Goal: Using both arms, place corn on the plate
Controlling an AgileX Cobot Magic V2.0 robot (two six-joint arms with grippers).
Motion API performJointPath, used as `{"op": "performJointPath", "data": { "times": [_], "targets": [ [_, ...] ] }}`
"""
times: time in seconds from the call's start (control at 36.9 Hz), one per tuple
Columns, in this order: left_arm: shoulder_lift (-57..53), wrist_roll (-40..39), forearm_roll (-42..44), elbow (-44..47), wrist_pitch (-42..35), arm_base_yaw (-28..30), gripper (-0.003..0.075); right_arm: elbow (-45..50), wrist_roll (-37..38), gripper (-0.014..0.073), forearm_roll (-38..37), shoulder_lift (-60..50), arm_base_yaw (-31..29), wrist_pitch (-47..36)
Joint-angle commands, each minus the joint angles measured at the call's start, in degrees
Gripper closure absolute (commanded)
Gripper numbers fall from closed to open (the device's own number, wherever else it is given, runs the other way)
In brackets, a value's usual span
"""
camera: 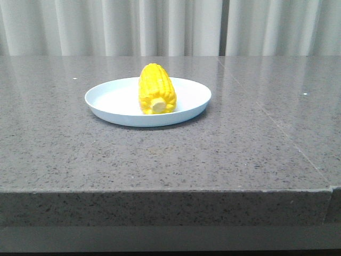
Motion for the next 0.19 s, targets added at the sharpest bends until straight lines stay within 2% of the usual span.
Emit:
{"op": "performJointPath", "data": {
  "times": [0.0,0.16],
  "targets": [
    [-0.9,-0.3,-0.6,1.4,-4.3,0.1,0.0741,-1.2,-0.5,0.0665,0.1,-1.0,-0.3,-4.1],
    [-0.9,-0.3,-0.6,1.4,-4.3,0.1,0.0741,-1.2,-0.5,0.0665,0.1,-1.0,-0.3,-4.1]
  ]
}}
